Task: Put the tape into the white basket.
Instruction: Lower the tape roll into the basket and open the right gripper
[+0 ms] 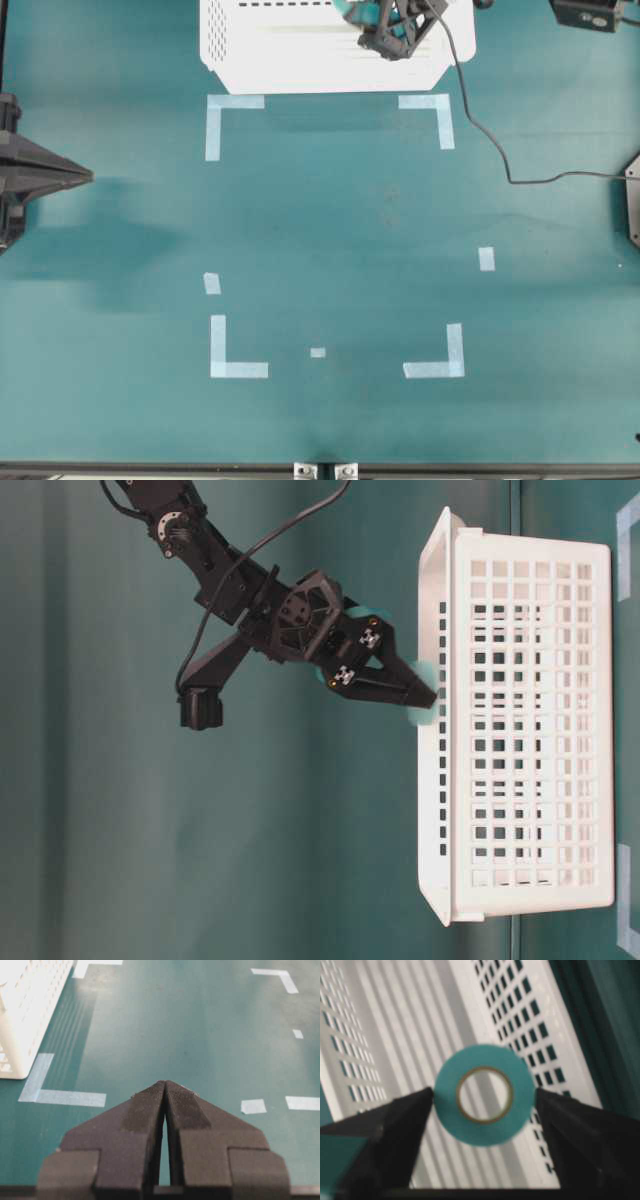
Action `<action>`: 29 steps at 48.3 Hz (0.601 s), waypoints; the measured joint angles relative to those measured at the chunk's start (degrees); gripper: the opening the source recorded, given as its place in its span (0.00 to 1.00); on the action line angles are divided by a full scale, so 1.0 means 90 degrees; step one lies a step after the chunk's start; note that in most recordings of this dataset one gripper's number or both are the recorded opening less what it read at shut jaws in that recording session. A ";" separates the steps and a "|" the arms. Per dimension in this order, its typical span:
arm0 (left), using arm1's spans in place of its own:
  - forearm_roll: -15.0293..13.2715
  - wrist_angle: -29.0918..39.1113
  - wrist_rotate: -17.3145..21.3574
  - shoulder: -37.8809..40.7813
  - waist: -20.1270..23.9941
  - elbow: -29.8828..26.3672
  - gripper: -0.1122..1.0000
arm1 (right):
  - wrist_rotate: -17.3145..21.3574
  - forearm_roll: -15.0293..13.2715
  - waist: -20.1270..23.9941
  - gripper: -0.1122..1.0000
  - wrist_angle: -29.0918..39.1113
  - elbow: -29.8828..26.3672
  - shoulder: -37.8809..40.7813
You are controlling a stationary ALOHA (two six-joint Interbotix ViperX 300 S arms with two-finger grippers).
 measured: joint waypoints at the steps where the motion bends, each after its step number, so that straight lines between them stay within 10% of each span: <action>1: 0.0000 0.0000 0.0000 0.0000 0.0000 0.0000 0.01 | 0.0000 -0.0010 0.0000 0.97 0.0010 0.0020 -0.0010; 29: 0.0000 0.0000 -0.0010 0.0000 0.0049 0.0000 0.01 | 0.0010 -0.0039 0.0117 0.92 -0.0137 0.0342 -0.0605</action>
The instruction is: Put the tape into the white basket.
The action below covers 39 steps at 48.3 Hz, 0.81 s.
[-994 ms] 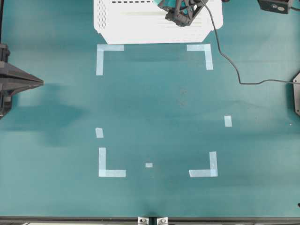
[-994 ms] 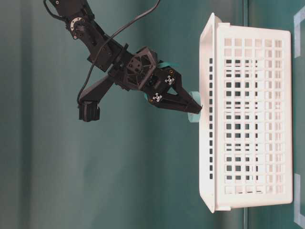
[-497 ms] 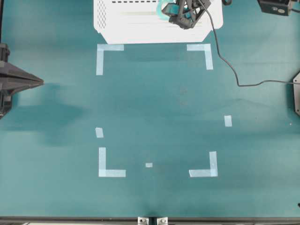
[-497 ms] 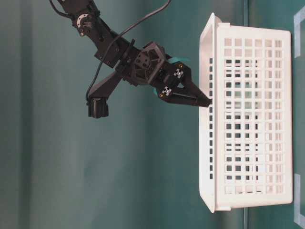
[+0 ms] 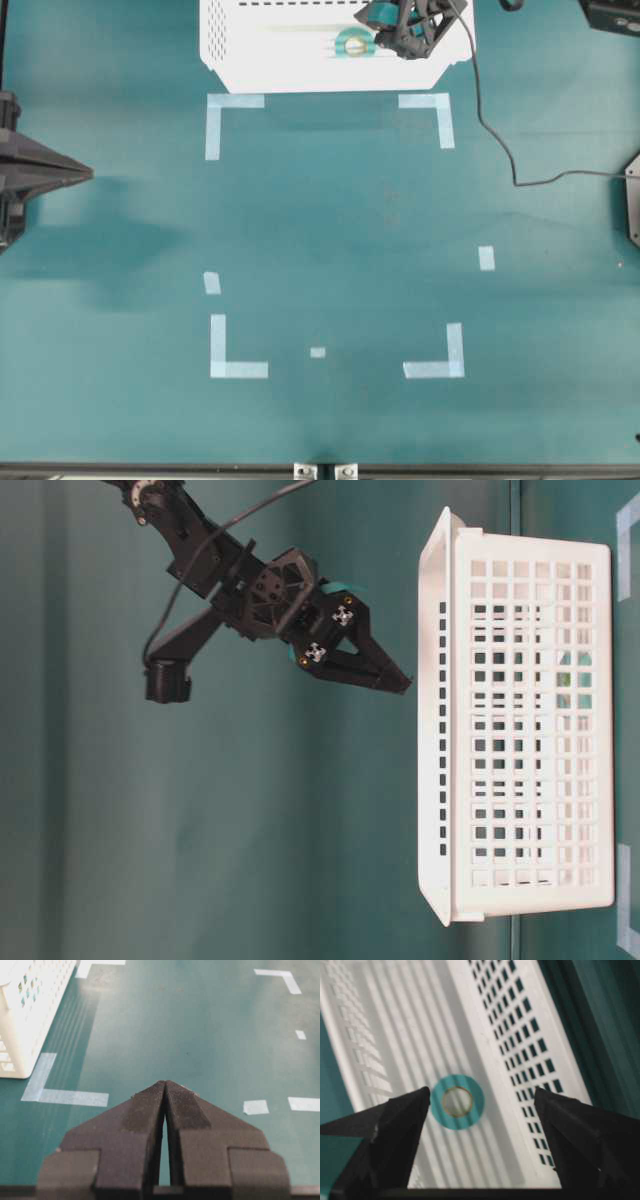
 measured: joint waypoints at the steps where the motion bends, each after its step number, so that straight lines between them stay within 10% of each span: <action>1: 0.0000 0.0000 0.0000 0.0000 0.0000 0.0000 0.01 | 0.0010 -0.0010 0.0029 0.92 -0.0020 0.0020 -0.0029; 39: 0.0000 0.0000 0.0010 0.0010 0.0020 0.0000 0.01 | 0.0039 0.0000 0.1357 0.91 -0.1553 0.1680 -0.1211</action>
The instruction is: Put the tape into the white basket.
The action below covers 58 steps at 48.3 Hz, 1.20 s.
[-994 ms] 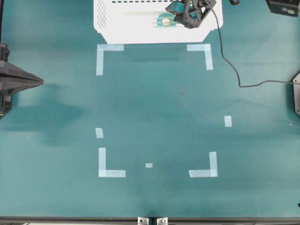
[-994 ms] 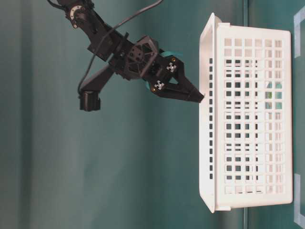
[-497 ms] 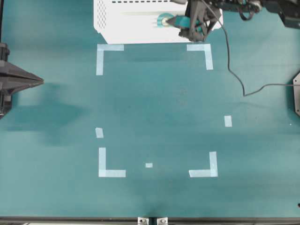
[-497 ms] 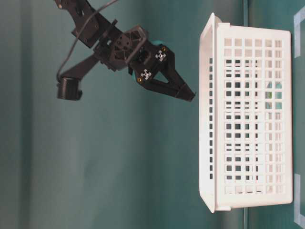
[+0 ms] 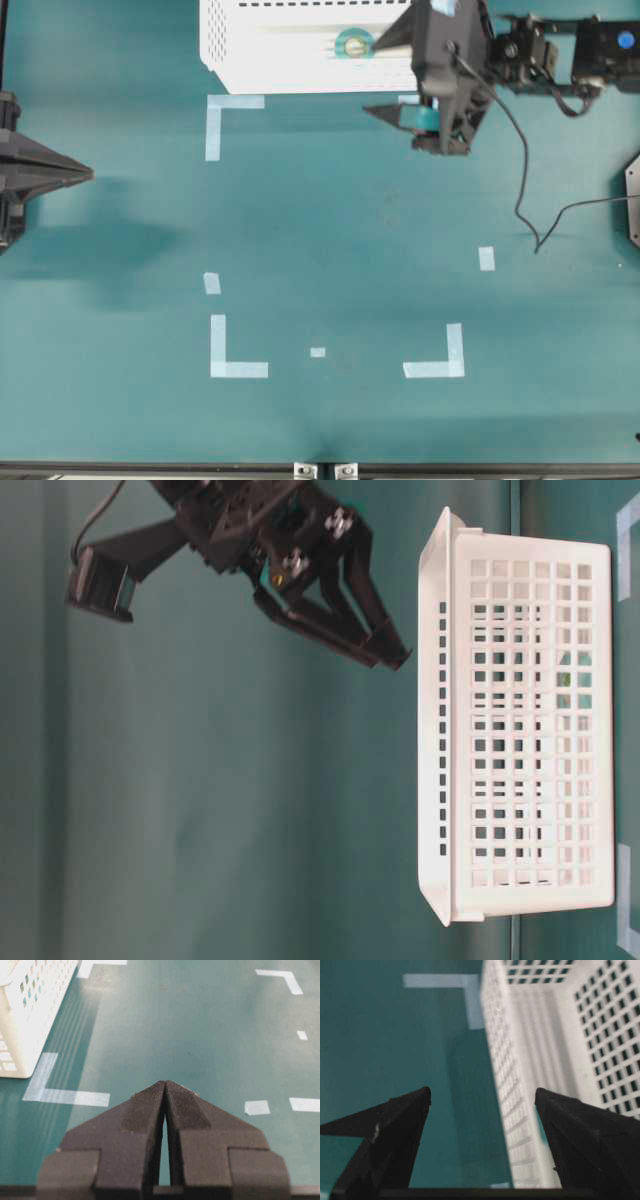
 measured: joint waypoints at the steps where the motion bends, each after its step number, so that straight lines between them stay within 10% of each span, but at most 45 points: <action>1: 0.0000 0.0000 -0.0010 -0.0010 0.0000 0.0000 0.01 | 0.0000 0.0000 0.0029 0.91 -0.0020 0.0039 -0.0020; 58: 0.0000 -0.0010 -0.0010 -0.0010 0.0107 0.0010 0.01 | 0.0000 0.0000 0.0703 0.91 -0.1465 0.2500 -0.2939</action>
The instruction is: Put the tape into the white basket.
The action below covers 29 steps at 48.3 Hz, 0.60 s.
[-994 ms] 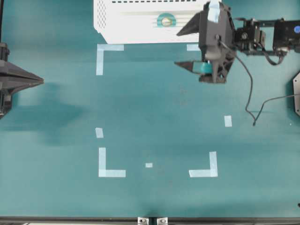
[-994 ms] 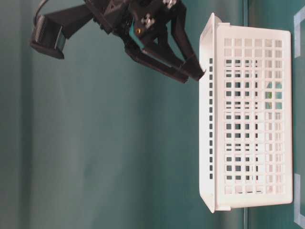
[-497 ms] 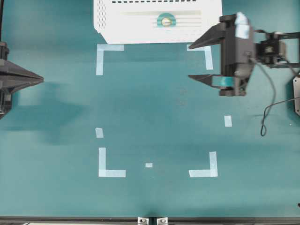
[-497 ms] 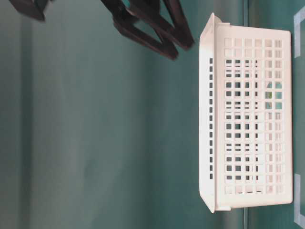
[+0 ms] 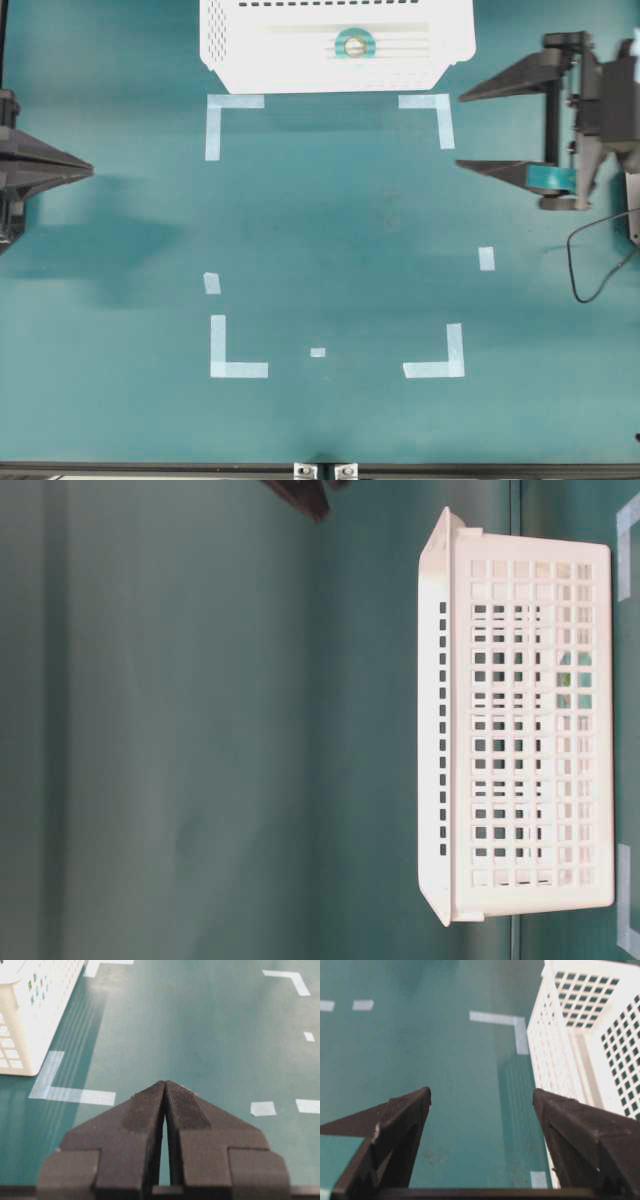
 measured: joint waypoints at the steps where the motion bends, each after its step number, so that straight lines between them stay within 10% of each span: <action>1: 0.0000 0.0000 0.0010 0.0000 0.0000 0.0010 0.01 | 0.0000 0.0000 0.0000 0.91 -0.0029 0.0068 -0.0107; 29: 0.0000 -0.0029 0.0000 0.0000 0.0107 0.0010 0.01 | 0.0547 0.0010 0.0000 0.91 0.0107 0.1572 -0.2627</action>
